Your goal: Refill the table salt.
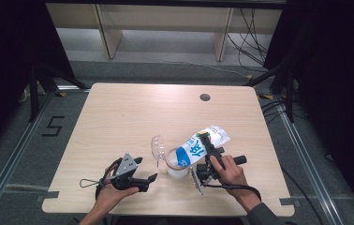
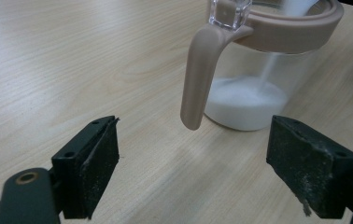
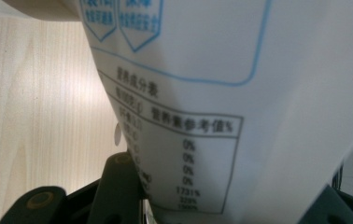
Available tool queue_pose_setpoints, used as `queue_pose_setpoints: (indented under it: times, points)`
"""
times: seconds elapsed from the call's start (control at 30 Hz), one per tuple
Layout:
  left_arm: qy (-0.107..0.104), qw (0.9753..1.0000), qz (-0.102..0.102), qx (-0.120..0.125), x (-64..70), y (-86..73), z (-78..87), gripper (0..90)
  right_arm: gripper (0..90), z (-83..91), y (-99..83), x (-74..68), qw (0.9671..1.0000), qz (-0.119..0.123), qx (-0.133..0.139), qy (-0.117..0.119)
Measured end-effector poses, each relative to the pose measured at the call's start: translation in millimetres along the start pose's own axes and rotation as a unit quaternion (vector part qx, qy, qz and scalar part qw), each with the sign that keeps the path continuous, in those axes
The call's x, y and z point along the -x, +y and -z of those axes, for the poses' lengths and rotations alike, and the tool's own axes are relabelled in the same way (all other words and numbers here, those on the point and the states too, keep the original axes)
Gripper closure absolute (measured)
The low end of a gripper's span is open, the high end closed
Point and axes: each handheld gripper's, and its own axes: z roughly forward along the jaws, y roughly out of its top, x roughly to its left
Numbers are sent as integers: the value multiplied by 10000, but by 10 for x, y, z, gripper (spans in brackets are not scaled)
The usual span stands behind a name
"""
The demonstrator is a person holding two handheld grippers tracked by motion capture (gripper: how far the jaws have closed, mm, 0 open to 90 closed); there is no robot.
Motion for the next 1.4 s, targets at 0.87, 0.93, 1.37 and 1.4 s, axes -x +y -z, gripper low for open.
queue_pose_setpoints:
  times: [0.87, 0.93, 1.37, 1.4]
  points:
    - [3, 10000, 0, -3, -1, 0, 2, 165, 618, 20, 4, -43, 9996, -266, -102, 76]
    - [3, 10000, 0, -5, -1, 0, 2, 165, 617, 21, 5, -45, 9994, -308, -120, 82]
    - [-6, 10000, -6, -11, 0, 0, -1, 165, 620, 22, 6, -45, 9994, -313, -127, 82]
    - [-8, 10000, -7, -11, -1, 0, -2, 165, 620, 23, 6, -45, 9994, -318, -131, 84]
